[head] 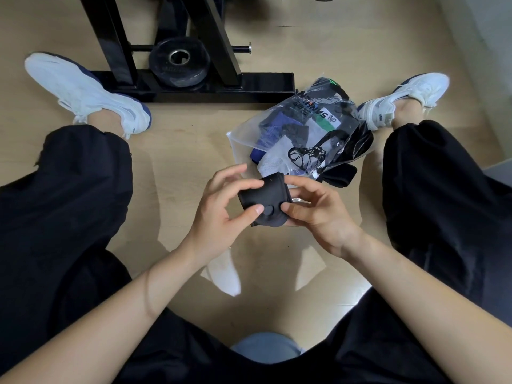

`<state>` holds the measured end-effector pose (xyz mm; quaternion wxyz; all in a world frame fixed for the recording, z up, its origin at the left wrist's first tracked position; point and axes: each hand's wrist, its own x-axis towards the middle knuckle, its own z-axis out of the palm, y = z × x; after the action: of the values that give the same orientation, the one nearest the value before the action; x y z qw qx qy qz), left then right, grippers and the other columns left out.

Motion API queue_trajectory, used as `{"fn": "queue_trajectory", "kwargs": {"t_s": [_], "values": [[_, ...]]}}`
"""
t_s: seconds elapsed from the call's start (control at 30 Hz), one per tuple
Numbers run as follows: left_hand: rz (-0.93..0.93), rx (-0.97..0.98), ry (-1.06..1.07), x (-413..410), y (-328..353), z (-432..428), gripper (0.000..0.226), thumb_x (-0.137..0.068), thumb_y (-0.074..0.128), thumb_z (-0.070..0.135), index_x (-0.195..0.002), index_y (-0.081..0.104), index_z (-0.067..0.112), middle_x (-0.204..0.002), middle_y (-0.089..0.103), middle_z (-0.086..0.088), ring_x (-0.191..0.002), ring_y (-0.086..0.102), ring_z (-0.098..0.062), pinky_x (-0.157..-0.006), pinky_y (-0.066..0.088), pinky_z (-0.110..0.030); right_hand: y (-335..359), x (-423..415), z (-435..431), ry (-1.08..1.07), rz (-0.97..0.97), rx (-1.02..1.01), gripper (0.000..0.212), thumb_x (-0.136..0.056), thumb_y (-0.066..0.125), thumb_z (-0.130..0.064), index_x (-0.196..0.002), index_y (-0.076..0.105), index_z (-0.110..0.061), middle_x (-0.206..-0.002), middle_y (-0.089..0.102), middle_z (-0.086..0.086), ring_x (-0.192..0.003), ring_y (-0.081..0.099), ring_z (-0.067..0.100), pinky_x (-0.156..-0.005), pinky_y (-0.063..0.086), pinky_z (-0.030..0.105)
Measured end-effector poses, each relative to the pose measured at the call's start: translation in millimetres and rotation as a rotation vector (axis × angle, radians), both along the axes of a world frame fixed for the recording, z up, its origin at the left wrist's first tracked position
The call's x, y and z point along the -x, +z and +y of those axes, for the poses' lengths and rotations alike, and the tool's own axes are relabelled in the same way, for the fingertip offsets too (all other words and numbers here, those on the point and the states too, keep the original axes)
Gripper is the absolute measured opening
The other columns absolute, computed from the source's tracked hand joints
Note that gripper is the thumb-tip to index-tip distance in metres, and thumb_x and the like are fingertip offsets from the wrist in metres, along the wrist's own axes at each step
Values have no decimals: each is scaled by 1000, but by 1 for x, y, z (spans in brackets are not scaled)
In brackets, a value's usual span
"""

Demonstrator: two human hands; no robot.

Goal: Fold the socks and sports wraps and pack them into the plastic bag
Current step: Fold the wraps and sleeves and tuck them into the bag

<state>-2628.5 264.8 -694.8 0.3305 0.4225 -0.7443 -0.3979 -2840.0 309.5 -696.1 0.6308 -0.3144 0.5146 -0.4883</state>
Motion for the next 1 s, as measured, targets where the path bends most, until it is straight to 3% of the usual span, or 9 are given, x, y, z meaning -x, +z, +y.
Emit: {"fn": "queue_trajectory", "kwargs": {"t_s": [0.1, 0.23, 0.37, 0.47, 0.63, 0.73, 0.87, 0.93, 1.0], "values": [[116, -242, -48, 0, 1, 1, 41, -85, 73, 17, -125, 67, 24, -141, 53, 2, -134, 51, -15, -100, 53, -32, 1, -3, 1, 11, -15, 12, 48, -86, 64, 13, -129, 60, -6, -107, 70, 20, -92, 66, 35, -81, 58, 50], [216, -372, -42, 4, 2, 3, 44, -84, 74, 10, -125, 67, 24, -125, 66, -3, -116, 64, -24, -90, 58, -41, 5, -7, 3, -8, 5, 26, 44, -86, 63, 14, -125, 60, -7, -91, 72, 8, -73, 69, 20, -65, 56, 28], [204, -368, 0, 1, 2, 0, 44, -82, 76, 0, -120, 70, 21, -118, 71, -3, -106, 70, -21, -91, 59, -45, 1, -10, 2, -32, 104, 47, 38, -88, 68, 4, -124, 56, -5, -88, 72, 12, -77, 70, 25, -68, 58, 35], [170, -376, -15, 0, 3, -4, 45, -81, 77, -2, -117, 72, 24, -113, 74, 2, -104, 71, -18, -91, 59, -44, 0, -12, -2, -40, 109, 18, 43, -88, 67, 4, -128, 56, -6, -86, 70, 7, -76, 69, 19, -63, 56, 30], [227, -448, 6, 0, 5, -9, 52, -77, 80, 4, -120, 68, 29, -110, 75, 7, -101, 71, -12, -90, 59, -30, -10, -12, -6, 16, 143, 51, 31, -86, 70, -1, -116, 64, -4, -83, 59, 15, -82, 62, 29, -76, 52, 53], [271, -491, 91, 0, 2, -9, 44, -80, 82, 5, -118, 70, 22, -105, 77, 0, -97, 72, -14, -86, 58, -29, -11, -13, -7, -24, 126, 38, 32, -81, 71, -8, -112, 63, -4, -80, 62, 12, -80, 62, 31, -73, 50, 52], [264, -485, 126, 0, -2, -11, 35, -75, 80, 17, -109, 72, 15, -94, 77, -5, -86, 73, -17, -77, 58, -29, -11, -16, -5, -9, 159, 17, 23, -85, 71, -4, -107, 64, -7, -80, 62, 13, -78, 63, 29, -70, 55, 48], [252, -464, 157, -2, -4, -14, 30, -75, 80, 18, -104, 72, 18, -90, 77, -1, -79, 71, -11, -72, 55, -25, -10, -13, -8, 8, 323, 44, 20, -87, 72, -3, -104, 66, -12, -82, 65, 7, -78, 64, 24, -72, 56, 42], [240, -455, 204, -7, -8, -19, 27, -79, 82, 12, -101, 72, 21, -88, 77, 1, -76, 69, -8, -72, 53, -25, -10, -1, -18, 39, 731, 219, 22, -86, 75, -9, -104, 68, -17, -92, 66, -2, -84, 64, 18, -75, 54, 32]]}}
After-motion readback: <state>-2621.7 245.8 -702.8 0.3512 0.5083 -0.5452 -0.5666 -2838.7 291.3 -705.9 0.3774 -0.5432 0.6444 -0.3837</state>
